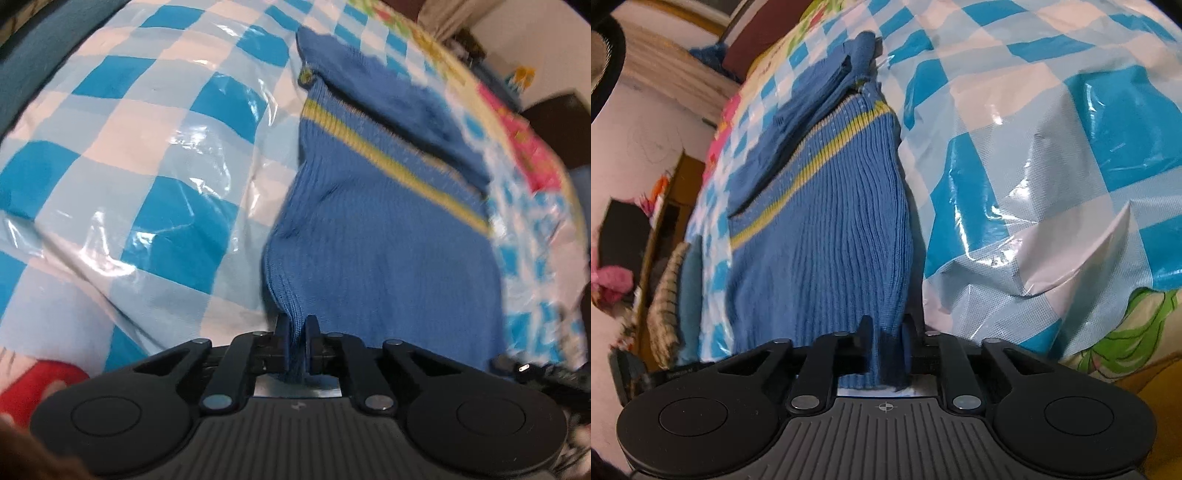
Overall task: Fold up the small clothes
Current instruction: 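Lift the hem with both grippers and fold it toward the collar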
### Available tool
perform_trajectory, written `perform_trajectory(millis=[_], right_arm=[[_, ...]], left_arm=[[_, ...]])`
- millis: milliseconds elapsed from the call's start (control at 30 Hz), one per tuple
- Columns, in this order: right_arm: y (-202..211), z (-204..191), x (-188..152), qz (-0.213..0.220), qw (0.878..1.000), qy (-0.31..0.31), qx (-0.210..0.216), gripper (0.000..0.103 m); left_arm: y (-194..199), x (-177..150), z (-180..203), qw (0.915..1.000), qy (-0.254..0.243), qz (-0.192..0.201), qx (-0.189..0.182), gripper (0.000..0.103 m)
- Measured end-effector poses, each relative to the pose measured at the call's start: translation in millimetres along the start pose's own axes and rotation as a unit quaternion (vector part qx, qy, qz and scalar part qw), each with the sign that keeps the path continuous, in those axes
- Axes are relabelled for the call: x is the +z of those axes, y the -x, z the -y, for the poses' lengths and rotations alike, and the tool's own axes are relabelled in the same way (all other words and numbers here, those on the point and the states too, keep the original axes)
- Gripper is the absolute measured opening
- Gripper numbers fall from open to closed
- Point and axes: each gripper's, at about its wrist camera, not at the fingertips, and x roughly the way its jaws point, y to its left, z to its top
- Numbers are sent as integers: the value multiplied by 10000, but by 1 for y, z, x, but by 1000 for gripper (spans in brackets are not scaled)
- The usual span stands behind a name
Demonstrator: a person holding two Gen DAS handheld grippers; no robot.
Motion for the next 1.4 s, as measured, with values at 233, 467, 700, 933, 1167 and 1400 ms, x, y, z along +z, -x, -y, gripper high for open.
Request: perform_trajectory(millis=[233, 467, 700, 933, 1167, 1400], right_arm=[[15, 3, 2, 321, 9986, -257, 327, 10], [11, 8, 1, 296, 9983, -381, 315, 9], [6, 5, 1, 182, 9994, -238, 164, 14], [-2, -3, -2, -57, 9995, 151, -265, 19], [-11, -3, 5, -102, 9998, 80, -130, 16], [14, -16, 17, 342, 9925, -394, 1107, 8]], left_arm=[[9, 5, 0, 9997, 74, 162, -155, 12], [-1, 0, -9, 9998, 120, -7, 158, 12], [-11, -1, -3, 9990, -81, -285, 340, 14], [-19, 0, -1, 9979, -135, -405, 494, 26], [-13, 0, -3, 9992, -21, -304, 253, 12], [22, 23, 8, 9958, 286, 198, -844, 12]])
